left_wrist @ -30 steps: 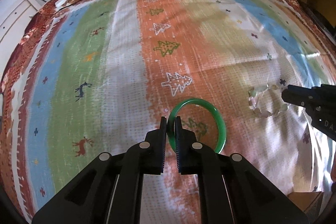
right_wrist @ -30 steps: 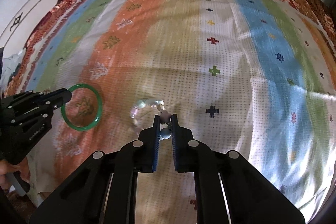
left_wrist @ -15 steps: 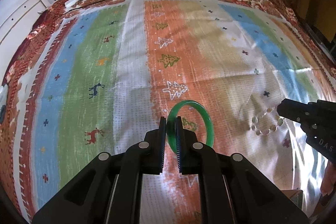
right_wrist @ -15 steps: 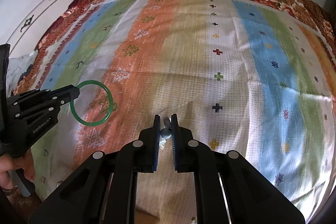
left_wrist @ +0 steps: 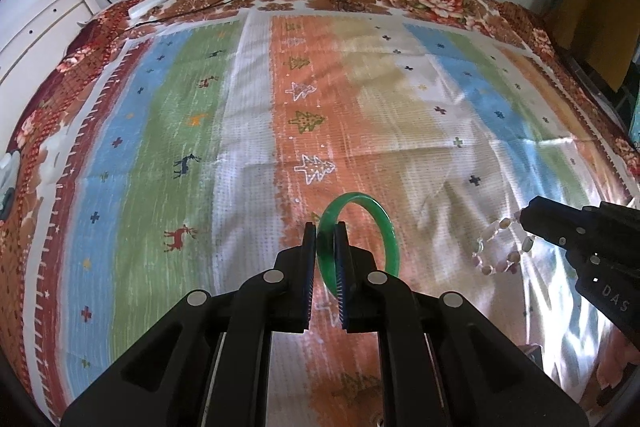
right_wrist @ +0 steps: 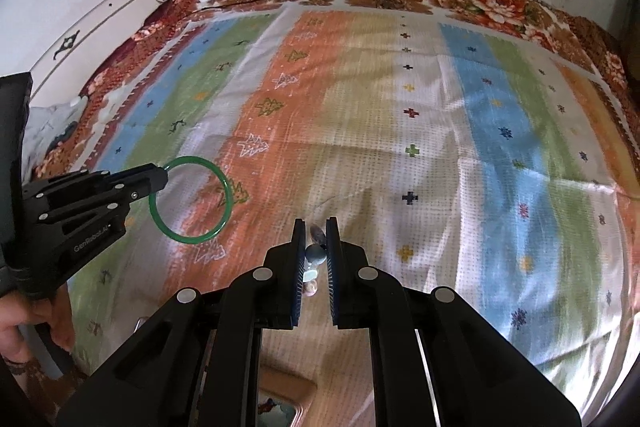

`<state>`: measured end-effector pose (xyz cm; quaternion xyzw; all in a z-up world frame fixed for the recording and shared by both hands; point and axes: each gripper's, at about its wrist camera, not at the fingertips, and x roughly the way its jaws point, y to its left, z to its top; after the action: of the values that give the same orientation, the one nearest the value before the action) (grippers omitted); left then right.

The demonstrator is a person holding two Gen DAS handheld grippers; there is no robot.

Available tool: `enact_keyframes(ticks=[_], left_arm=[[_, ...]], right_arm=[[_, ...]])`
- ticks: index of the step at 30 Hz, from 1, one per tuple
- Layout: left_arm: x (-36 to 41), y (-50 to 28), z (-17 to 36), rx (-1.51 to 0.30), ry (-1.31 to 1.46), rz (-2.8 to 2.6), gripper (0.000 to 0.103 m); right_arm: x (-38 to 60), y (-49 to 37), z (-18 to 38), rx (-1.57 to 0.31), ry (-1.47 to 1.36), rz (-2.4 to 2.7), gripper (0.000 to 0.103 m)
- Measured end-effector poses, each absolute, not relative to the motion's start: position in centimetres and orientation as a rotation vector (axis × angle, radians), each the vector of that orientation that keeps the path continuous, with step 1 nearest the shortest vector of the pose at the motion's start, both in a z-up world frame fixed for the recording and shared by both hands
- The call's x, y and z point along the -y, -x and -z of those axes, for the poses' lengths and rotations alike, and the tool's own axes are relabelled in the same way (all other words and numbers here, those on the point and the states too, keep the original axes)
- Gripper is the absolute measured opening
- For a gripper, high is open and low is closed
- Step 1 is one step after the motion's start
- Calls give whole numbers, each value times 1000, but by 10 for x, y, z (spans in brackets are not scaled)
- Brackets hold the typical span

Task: Organize jewelry
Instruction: 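Lift the green bangle and white-pink bracelet and carry them over the tin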

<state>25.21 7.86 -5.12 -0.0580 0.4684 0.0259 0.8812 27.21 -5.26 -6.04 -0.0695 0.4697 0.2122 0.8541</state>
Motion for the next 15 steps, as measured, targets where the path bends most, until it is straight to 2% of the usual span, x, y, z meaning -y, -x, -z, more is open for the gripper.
enact_keyframes(ticks=[15], left_arm=[[-64, -217, 31, -939, 118, -38, 9]], right_arm=[[66, -241, 45, -944, 136, -442, 11]])
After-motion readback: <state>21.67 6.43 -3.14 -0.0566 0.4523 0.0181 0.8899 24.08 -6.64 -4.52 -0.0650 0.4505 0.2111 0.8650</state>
